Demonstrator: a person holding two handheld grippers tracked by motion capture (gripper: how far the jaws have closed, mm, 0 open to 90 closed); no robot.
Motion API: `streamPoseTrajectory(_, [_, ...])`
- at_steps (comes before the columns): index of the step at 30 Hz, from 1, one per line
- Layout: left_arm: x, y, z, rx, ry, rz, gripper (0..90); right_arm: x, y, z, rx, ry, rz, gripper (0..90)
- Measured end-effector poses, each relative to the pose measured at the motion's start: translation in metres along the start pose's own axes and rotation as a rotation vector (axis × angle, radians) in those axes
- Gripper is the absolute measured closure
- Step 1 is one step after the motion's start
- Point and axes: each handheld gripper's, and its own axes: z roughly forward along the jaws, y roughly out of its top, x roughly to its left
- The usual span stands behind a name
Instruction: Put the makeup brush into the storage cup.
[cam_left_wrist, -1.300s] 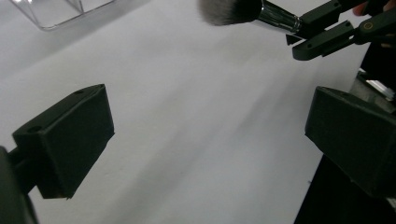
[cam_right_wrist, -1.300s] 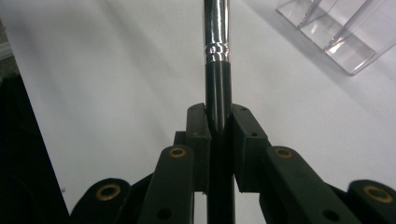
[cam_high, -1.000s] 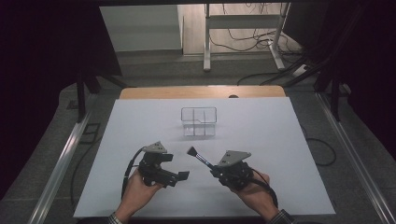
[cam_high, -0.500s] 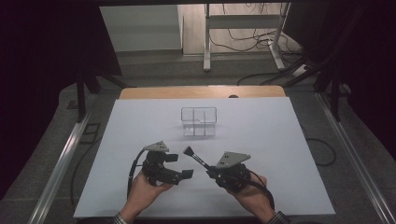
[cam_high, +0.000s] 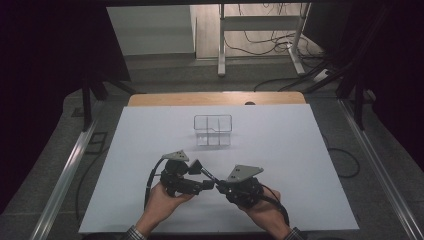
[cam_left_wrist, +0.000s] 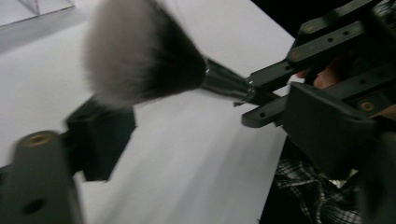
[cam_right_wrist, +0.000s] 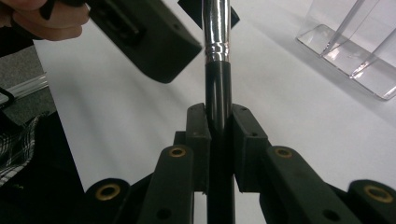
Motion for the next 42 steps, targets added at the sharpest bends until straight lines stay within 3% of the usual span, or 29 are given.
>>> streamPoseTrajectory(2, [0.001, 0.000, -0.002, -0.006, -0.023, -0.011, 31.0, 0.001, 0.000, 0.002, 0.005, 0.007, -0.005, 78.2])
streamPoseTrajectory(6, [0.001, 0.000, -0.003, -0.011, -0.031, -0.032, 38.2, 0.001, -0.001, 0.004, 0.023, 0.015, -0.012, 78.0])
streamPoseTrajectory(7, [0.003, -0.001, -0.005, -0.015, -0.021, -0.043, 50.7, 0.002, -0.002, 0.006, 0.036, 0.019, -0.018, 78.0])
streamPoseTrajectory(8, [0.003, -0.001, -0.005, -0.015, -0.021, -0.043, 56.7, 0.002, -0.002, 0.006, 0.036, 0.019, -0.018, 78.0])
streamPoseTrajectory(9, [0.006, -0.003, -0.007, -0.032, -0.059, -0.069, 56.7, 0.002, -0.002, 0.007, 0.038, 0.022, -0.019, 78.0])
streamPoseTrajectory(10, [0.012, -0.004, -0.009, -0.068, -0.187, -0.110, 73.0, 0.001, -0.002, 0.010, 0.060, 0.015, -0.021, 77.0])
streamPoseTrajectory(12, [0.009, -0.003, -0.010, -0.066, -0.187, -0.101, 76.4, 0.001, -0.003, 0.011, 0.070, 0.019, -0.025, 76.5])
streamPoseTrajectory(13, [0.004, -0.002, -0.010, -0.055, -0.145, -0.063, 76.8, 0.000, -0.003, 0.014, 0.081, 0.025, -0.025, 70.2])
streamPoseTrajectory(15, [0.002, -0.002, -0.011, -0.051, -0.124, -0.045, 76.9, 0.000, -0.003, 0.015, 0.084, 0.024, -0.027, 65.4])
streamPoseTrajectory(16, [0.001, -0.001, -0.012, -0.049, -0.110, -0.037, 76.9, 0.001, -0.003, 0.014, 0.077, 0.014, -0.029, 57.4])
streamPoseTrajectory(17, [-0.001, 0.000, -0.013, -0.040, -0.082, -0.017, 76.9, 0.000, -0.002, 0.012, 0.076, 0.008, -0.025, 41.5])
streamPoseTrajectory(18, [-0.001, 0.000, -0.013, -0.040, -0.082, -0.017, 76.9, 0.000, -0.002, 0.012, 0.076, 0.008, -0.025, 41.5])
streamPoseTrajectory(19, [-0.002, 0.000, -0.014, -0.036, -0.064, -0.012, 76.9, -0.004, -0.002, 0.011, 0.070, 0.016, -0.011, 28.9])
streamPoseTrajectory(20, [-0.002, 0.000, -0.014, -0.036, -0.064, -0.012, 76.8, -0.004, -0.002, 0.011, 0.070, 0.016, -0.011, 28.9])
streamPoseTrajectory(21, [-0.004, 0.001, -0.013, -0.024, -0.036, 0.003, 76.9, -0.008, -0.002, 0.012, 0.071, 0.034, 0.019, 20.5])
streamPoseTrajectory(23, [-0.005, 0.001, -0.013, -0.014, -0.022, 0.013, 76.8, -0.010, -0.003, 0.013, 0.077, 0.038, 0.043, 16.4])
streamPoseTrajectory(25, [-0.007, 0.001, -0.012, -0.001, -0.007, 0.028, 76.8, -0.009, -0.002, 0.014, 0.090, 0.038, 0.036, 15.9])
streamPoseTrajectory(30, [-0.014, 0.002, -0.008, 0.020, 0.026, 0.062, 76.8, -0.004, 0.001, 0.017, 0.118, 0.030, 0.007, 22.6])
streamPoseTrajectory(31, [-0.015, 0.002, -0.007, 0.028, 0.036, 0.069, 76.8, 0.000, 0.003, 0.017, 0.123, 0.024, -0.008, 31.7])
streamPoseTrajectory(32, [-0.016, 0.002, -0.006, 0.035, 0.041, 0.082, 76.8, 0.000, 0.003, 0.017, 0.123, 0.024, -0.008, 31.7])
streamPoseTrajectory(33, [-0.018, 0.002, -0.006, 0.038, 0.047, 0.089, 76.7, 0.003, 0.005, 0.018, 0.130, 0.011, -0.028, 40.1])
streamPoseTrajectory(34, [-0.019, 0.003, -0.005, 0.044, 0.050, 0.093, 76.7, 0.003, 0.005, 0.018, 0.130, 0.011, -0.028, 40.1])
streamPoseTrajectory(35, [-0.021, 0.003, -0.004, 0.053, 0.063, 0.107, 76.8, 0.005, 0.006, 0.019, 0.135, 0.001, -0.046, 48.7])
streamPoseTrajectory(36, [-0.021, 0.003, -0.004, 0.053, 0.063, 0.107, 76.7, 0.005, 0.006, 0.019, 0.135, 0.001, -0.046, 48.7])
streamPoseTrajectory(37, [-0.022, 0.003, -0.003, 0.053, 0.056, 0.108, 76.8, 0.006, 0.007, 0.019, 0.137, -0.005, -0.070, 56.6])
streamPoseTrajectory(39, [-0.022, 0.003, -0.002, 0.055, 0.051, 0.109, 76.7, 0.007, 0.008, 0.020, 0.134, -0.005, -0.069, 60.3])
streamPoseTrajectory(41, [-0.022, 0.003, -0.002, 0.052, 0.026, 0.103, 76.7, 0.008, 0.008, 0.021, 0.138, -0.006, -0.090, 75.6])
streamPoseTrajectory(42, [-0.021, 0.003, -0.001, 0.048, 0.026, 0.099, 76.6, 0.008, 0.008, 0.021, 0.137, -0.005, -0.095, 77.5])
